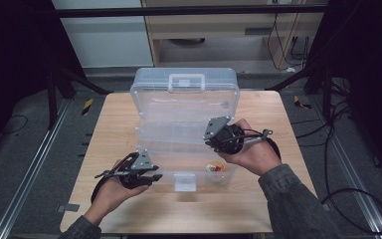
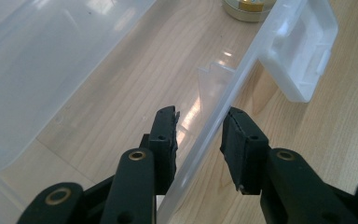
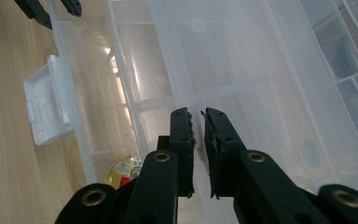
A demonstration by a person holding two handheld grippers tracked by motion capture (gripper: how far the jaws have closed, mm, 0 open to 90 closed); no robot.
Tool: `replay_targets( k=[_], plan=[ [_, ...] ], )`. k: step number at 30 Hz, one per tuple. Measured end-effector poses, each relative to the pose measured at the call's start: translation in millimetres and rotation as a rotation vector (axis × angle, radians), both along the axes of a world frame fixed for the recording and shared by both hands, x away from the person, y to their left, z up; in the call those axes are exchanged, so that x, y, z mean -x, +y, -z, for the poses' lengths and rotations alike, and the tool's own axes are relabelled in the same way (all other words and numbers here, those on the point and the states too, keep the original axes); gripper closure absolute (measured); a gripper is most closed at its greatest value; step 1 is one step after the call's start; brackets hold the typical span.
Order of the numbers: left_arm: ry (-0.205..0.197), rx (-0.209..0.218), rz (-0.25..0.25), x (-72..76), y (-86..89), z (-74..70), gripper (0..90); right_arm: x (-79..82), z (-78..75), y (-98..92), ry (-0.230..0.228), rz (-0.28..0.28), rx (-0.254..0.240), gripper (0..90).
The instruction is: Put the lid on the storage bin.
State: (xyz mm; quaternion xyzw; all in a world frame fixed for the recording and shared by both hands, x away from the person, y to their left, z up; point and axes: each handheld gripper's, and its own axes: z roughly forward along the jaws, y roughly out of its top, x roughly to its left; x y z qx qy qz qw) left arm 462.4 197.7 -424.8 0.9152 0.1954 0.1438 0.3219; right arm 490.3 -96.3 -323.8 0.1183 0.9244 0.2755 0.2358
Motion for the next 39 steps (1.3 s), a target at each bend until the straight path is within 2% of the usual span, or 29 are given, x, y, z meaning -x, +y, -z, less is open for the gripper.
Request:
replay_targets(
  k=[2,5,6,7,10,12,13,14,16,21,25,29,31,37,39],
  plan=[
    [0.014,0.012,-0.01,0.9,1.5,0.1,61.3,-0.1,-0.3,-0.2,0.0,0.001,0.002,82.0],
    [0.011,0.039,-0.022,1.5,4.9,-1.3,53.5,-0.4,-0.5,-0.5,0.001,0.002,0.001,81.9],
    [0.028,0.072,-0.043,3.7,5.6,-1.7,51.1,-0.5,-0.6,-0.5,0.003,0.001,0.002,81.9],
    [0.026,0.096,-0.051,5.5,7.0,-3.3,49.9,-0.4,-0.6,-0.3,0.005,0.005,0.0,81.8],
    [-0.001,0.111,-0.05,7.9,9.8,-8.3,45.4,-0.8,-0.7,-0.5,0.004,0.002,-0.001,81.8],
    [-0.001,0.128,-0.057,11.3,12.0,-12.2,44.1,-0.7,-0.7,-0.7,0.004,0.002,0.0,81.8],
    [-0.015,0.125,-0.046,11.2,13.7,-14.6,43.6,-0.5,-0.7,-0.7,0.005,0.004,0.0,81.8],
    [0.006,0.145,-0.07,14.4,14.1,-15.5,42.3,-0.5,-0.6,-0.8,0.006,0.005,-0.001,81.8],
    [0.015,0.157,-0.077,16.4,16.6,-17.9,40.2,-0.4,-0.5,-0.9,0.007,0.006,-0.004,81.7],
    [0.038,0.165,-0.083,21.9,24.0,-25.5,38.5,-0.1,-0.2,-1.5,0.006,0.001,-0.003,81.7],
    [0.048,0.155,-0.079,27.9,32.2,-39.0,36.8,0.1,-0.1,-1.7,0.004,0.001,-0.003,81.6],
    [0.041,0.133,-0.088,32.1,46.3,-50.4,34.0,0.8,-0.2,-1.4,0.002,0.006,0.002,81.6],
    [0.039,0.139,-0.105,32.1,55.0,-54.2,32.6,0.6,-0.1,-1.4,0.002,0.004,0.001,81.6],
    [0.042,0.118,-0.151,19.3,85.0,-67.0,32.4,0.5,-0.2,-1.6,0.002,0.005,0.0,81.3],
    [0.055,0.127,-0.168,13.0,93.6,-70.3,34.1,0.5,-0.3,-1.5,0.002,0.005,0.002,81.3]
  ],
)
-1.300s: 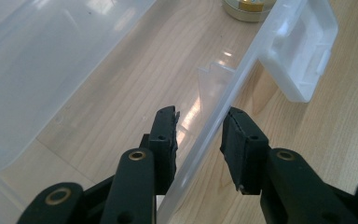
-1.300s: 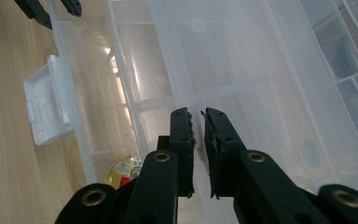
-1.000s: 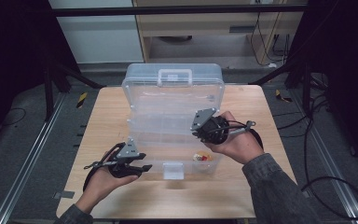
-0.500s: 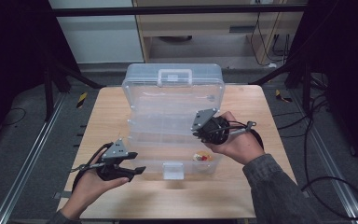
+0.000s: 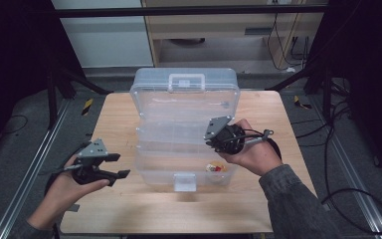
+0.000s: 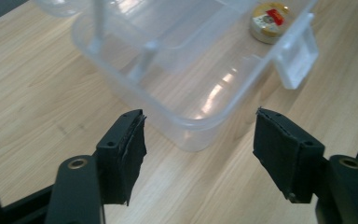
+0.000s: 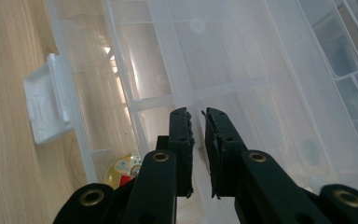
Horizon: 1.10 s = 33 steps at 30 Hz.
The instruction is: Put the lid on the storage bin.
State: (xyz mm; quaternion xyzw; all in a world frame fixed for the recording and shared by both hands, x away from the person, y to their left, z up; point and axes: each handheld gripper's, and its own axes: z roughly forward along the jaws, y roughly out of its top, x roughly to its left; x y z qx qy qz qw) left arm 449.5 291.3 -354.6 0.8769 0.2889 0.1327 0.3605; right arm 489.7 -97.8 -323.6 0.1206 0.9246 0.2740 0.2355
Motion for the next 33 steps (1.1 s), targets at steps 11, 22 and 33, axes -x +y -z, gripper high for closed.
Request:
replay_targets(
  k=[11,22,33],
  plan=[
    [-0.015,0.046,-0.091,-23.6,29.4,-18.0,51.0,2.6,0.9,0.9,-0.005,0.009,0.003,80.9],
    [-0.041,0.034,-0.077,-45.0,22.8,-41.3,71.1,1.7,1.0,0.4,-0.011,0.004,0.001,80.4],
    [0.006,0.056,-0.085,-55.5,19.9,-41.7,88.5,3.4,2.2,-0.7,-0.012,0.007,-0.008,80.4]
  ],
)
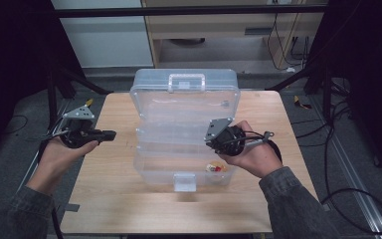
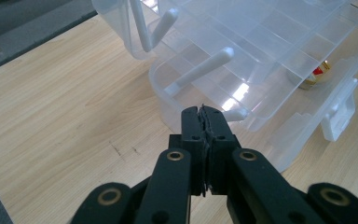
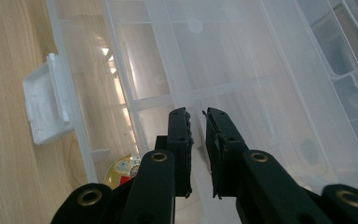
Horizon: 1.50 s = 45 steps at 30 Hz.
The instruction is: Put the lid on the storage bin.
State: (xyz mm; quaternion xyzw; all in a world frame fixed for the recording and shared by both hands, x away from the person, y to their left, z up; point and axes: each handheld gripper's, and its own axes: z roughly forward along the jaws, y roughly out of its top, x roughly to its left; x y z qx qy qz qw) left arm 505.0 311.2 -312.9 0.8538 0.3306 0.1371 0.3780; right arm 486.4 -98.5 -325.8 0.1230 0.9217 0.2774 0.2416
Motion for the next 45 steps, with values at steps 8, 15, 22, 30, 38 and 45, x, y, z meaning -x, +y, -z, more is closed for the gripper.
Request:
replay_targets(
  k=[8,15,22,30,38,45],
  plan=[
    [-0.007,0.003,0.0,3.4,-1.9,3.5,87.4,1.9,1.4,-0.1,0.002,-0.001,0.0,80.4],
    [-0.016,0.012,-0.001,4.8,-4.9,5.7,84.9,3.5,2.6,0.3,-0.002,-0.004,0.005,80.5],
    [-0.028,0.005,0.005,6.3,-9.2,5.3,84.5,5.2,3.5,0.8,0.0,-0.004,0.011,80.5],
    [-0.026,0.01,0.014,5.5,-15.0,8.5,83.7,6.3,4.6,0.8,-0.001,-0.002,0.01,80.4],
    [-0.026,0.011,0.017,4.7,-17.8,12.7,82.6,7.9,5.7,1.1,-0.001,-0.005,0.013,80.3],
    [-0.027,0.021,0.016,4.5,-18.5,14.0,82.3,9.5,7.5,1.1,0.003,-0.011,0.012,80.2]
  ],
)
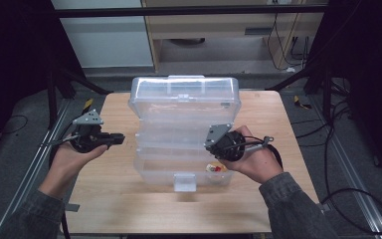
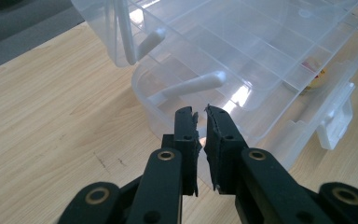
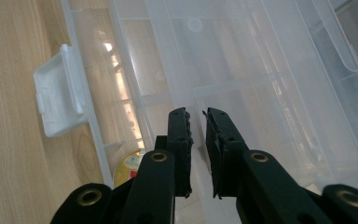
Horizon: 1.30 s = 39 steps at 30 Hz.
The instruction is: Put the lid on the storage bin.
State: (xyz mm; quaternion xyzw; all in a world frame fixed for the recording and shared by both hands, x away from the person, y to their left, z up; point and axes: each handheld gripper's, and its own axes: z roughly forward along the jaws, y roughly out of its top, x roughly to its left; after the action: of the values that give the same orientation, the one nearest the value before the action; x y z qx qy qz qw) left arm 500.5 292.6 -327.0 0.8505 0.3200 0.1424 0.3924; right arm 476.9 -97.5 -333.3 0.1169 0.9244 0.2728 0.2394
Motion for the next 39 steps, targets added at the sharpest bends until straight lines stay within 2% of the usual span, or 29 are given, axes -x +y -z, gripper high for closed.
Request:
replay_targets(
  k=[5,11,20,23,24,27,30,39],
  plan=[
    [-0.008,0.007,0.003,1.0,-3.0,-0.6,82.3,0.8,0.3,0.5,0.005,-0.003,0.009,80.2],
    [-0.035,0.039,-0.003,1.1,-7.2,-4.7,84.0,2.0,-0.2,1.1,-0.002,-0.006,0.019,81.6],
    [-0.033,0.056,-0.003,-0.6,-10.5,-6.3,86.3,2.4,-1.6,0.4,0.007,-0.013,0.02,83.1],
    [-0.042,0.074,-0.008,-3.0,-10.8,-6.3,86.6,2.8,-1.4,0.5,0.007,-0.014,0.023,83.3],
    [-0.031,0.087,-0.01,-3.7,-10.9,-6.8,86.7,2.8,-1.3,0.5,0.007,-0.014,0.023,83.4],
    [-0.033,0.101,-0.016,-7.4,-12.9,-8.2,87.0,3.1,-1.4,0.8,0.001,-0.014,0.025,83.8],
    [-0.031,0.127,-0.015,-9.2,-15.1,-9.2,87.3,2.9,-1.2,0.7,0.015,-0.016,0.024,83.8],
    [-0.041,0.146,-0.021,-10.4,-20.9,-10.1,88.8,3.8,0.7,0.6,0.027,-0.027,0.033,84.0]
  ],
)
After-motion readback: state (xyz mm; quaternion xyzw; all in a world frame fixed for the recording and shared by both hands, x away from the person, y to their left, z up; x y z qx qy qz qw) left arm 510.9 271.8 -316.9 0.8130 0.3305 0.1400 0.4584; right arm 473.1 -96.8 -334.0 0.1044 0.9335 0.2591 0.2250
